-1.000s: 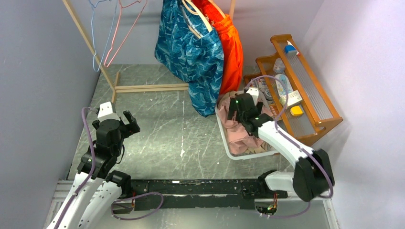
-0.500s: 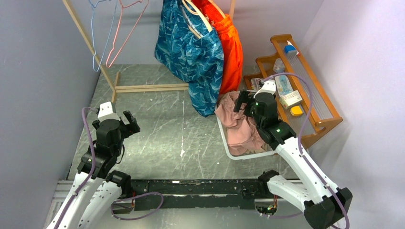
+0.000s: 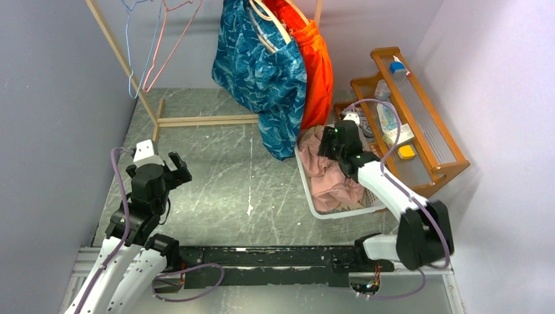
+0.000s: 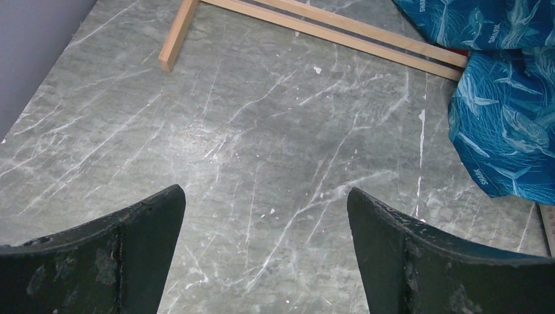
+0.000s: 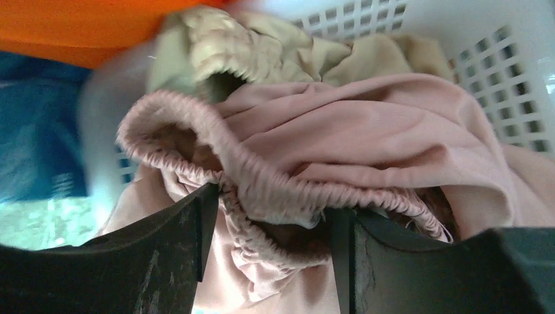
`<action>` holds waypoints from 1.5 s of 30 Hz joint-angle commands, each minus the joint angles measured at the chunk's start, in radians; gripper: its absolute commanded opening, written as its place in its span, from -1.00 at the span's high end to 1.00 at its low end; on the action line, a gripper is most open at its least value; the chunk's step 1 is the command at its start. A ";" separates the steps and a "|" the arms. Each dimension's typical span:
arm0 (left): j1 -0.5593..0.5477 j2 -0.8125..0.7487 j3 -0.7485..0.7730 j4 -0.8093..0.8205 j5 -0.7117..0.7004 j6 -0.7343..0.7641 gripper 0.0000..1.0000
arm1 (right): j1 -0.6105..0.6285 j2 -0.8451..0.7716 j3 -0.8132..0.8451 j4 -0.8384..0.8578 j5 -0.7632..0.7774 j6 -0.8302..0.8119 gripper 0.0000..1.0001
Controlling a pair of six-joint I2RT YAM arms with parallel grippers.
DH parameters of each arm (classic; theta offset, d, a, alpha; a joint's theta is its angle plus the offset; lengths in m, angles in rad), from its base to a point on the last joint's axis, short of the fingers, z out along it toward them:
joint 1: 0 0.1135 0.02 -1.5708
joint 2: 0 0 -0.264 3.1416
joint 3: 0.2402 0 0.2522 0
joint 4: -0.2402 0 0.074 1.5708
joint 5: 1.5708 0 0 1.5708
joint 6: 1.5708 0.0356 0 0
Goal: Remove the shorts from the hanger
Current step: Place the shorts in the basket, then pick up the hanger from the clothes rod.
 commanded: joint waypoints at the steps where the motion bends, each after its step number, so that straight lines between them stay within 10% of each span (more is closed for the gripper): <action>1: 0.008 -0.013 0.022 0.006 0.011 -0.014 -0.94 | -0.030 0.156 -0.026 0.027 -0.121 0.035 -0.27; 19: 0.008 -0.038 0.017 0.007 0.024 -0.011 -0.94 | -0.029 -0.243 0.108 -0.160 -0.076 -0.052 -0.82; 30: 0.008 -0.038 0.016 0.005 0.040 -0.012 -0.96 | 0.005 -0.350 0.148 0.021 -0.647 -0.019 -0.62; 45: 0.008 0.039 0.038 0.010 0.104 0.013 -0.99 | 0.262 -0.080 0.606 -0.145 -0.099 -0.340 -0.75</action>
